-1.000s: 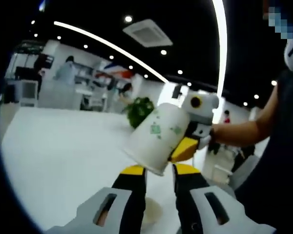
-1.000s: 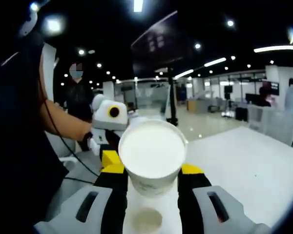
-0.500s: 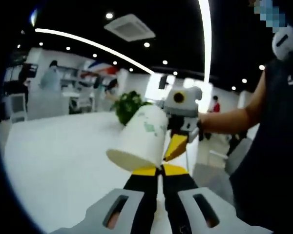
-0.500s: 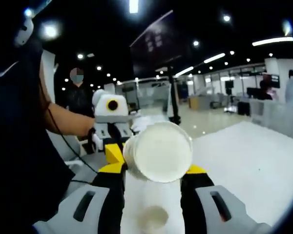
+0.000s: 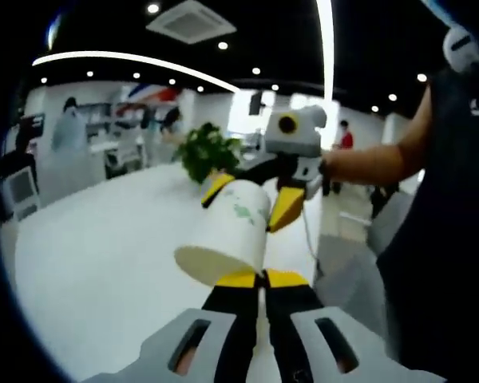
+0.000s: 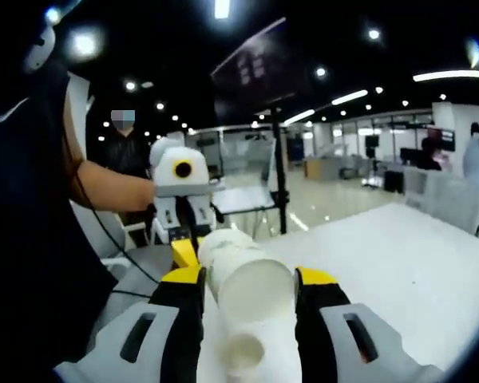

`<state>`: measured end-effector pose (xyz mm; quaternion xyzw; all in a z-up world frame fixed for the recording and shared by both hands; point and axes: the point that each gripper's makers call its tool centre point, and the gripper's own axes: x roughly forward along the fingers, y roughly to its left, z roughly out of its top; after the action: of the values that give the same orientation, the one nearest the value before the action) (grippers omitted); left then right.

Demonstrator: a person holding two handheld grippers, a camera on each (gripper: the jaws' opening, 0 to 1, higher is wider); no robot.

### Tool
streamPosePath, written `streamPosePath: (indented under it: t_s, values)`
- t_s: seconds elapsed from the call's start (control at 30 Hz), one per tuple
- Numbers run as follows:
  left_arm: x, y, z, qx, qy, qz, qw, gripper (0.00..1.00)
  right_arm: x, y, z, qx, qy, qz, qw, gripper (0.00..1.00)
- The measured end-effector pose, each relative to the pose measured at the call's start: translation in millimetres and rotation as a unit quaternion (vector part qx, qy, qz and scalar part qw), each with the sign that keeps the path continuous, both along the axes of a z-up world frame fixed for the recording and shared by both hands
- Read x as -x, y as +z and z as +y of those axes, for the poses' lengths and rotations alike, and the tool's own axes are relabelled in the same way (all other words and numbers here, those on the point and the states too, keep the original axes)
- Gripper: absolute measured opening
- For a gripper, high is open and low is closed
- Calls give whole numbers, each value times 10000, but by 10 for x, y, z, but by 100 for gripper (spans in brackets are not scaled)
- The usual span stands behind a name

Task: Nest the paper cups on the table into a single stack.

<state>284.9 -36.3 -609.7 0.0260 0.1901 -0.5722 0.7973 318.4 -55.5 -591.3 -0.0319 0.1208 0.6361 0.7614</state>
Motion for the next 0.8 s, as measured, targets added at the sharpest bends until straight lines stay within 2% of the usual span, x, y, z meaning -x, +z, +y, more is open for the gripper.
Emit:
streamPosePath:
  t_s: [0.23, 0.33, 0.43, 0.5, 0.6, 0.67, 0.8]
  values:
    - [-21, 193, 0, 409, 76, 11, 9991, 1, -1, 16, -47, -159, -57, 139, 9998, 42]
    - [7, 230, -32, 389, -21, 29, 9992, 0, 0, 28, -45, -212, -75, 150, 9996, 43]
    - [45, 220, -47, 38, -267, -140, 9995, 0, 10, 27, -39, -202, -80, 93, 9997, 47]
    - [93, 221, -73, -242, -477, -72, 9985, 0, 20, 33, -35, -201, -100, 30, 9997, 52]
    - [105, 336, -154, -589, -726, -169, 9955, 0, 45, 73, -45, -275, -111, 35, 9996, 56]
    - [90, 391, -177, -923, -902, -180, 9915, 0, 47, 94, -62, -292, -124, 2, 9995, 55]
    - [0, 584, -228, -1071, -1028, -304, 9884, 0, 34, 199, -108, -524, -247, -81, 9983, 45]
